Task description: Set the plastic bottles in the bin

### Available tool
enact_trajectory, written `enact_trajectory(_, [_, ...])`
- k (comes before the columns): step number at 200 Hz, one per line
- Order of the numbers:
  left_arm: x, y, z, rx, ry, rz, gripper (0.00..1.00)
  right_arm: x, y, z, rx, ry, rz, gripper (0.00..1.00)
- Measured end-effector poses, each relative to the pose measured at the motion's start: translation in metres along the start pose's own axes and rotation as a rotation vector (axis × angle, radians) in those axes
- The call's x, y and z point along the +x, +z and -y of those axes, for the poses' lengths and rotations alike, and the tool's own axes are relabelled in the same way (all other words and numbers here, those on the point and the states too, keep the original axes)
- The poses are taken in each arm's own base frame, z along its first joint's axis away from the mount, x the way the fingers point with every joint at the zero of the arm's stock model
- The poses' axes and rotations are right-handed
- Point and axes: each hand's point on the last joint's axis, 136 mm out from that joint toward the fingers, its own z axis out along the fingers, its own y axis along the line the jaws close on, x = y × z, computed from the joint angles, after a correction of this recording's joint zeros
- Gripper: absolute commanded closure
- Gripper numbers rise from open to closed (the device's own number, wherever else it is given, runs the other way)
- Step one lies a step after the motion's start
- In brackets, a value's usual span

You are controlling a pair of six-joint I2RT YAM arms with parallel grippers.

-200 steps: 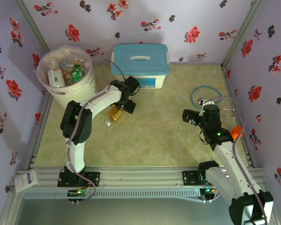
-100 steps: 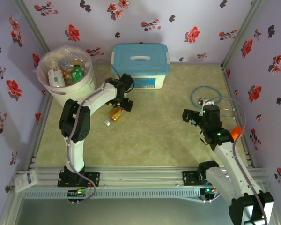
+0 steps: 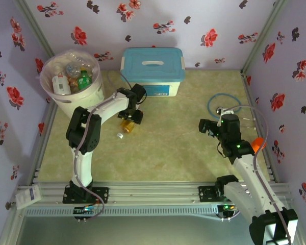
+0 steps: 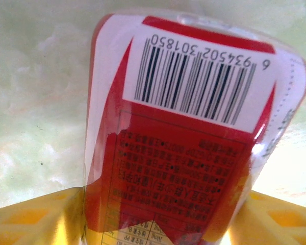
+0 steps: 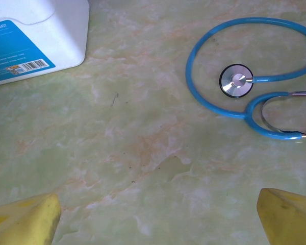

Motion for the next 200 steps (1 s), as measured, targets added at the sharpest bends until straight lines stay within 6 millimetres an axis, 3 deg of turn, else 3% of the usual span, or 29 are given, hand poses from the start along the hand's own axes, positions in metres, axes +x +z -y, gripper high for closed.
enact_trajectory(41, [0.000,-0.003,0.000,0.000,-0.001,0.001,0.36,0.000,0.000,0.000,0.002,0.000,0.001,0.01])
enact_trajectory(61, [-0.001,-0.020,-0.002,0.005,0.000,0.020,0.36,0.000,0.000,0.001,0.003,0.000,0.001,0.01])
enact_trajectory(85, [-0.021,-0.077,-0.002,0.036,-0.011,0.144,0.39,0.000,0.000,0.001,0.003,0.000,0.001,0.01])
enact_trajectory(115, [-0.053,-0.194,-0.017,0.092,-0.046,0.423,0.41,0.000,0.000,0.001,0.003,0.000,0.001,0.01])
enact_trajectory(135, [-0.062,-0.277,-0.046,0.105,-0.085,0.618,0.42,0.000,0.000,0.001,0.003,0.000,0.001,0.01])
enact_trajectory(157, [-0.059,-0.338,-0.102,0.053,-0.165,0.761,0.43,0.000,0.001,0.001,0.003,0.001,0.003,0.01])
enact_trajectory(176, [-0.053,-0.361,-0.150,-0.026,-0.222,0.813,0.43,0.001,0.002,0.001,0.003,0.000,0.002,0.01])
enact_trajectory(200, [-0.048,-0.358,-0.187,-0.115,-0.224,0.785,0.43,0.001,0.002,0.001,0.003,0.000,0.002,0.01])
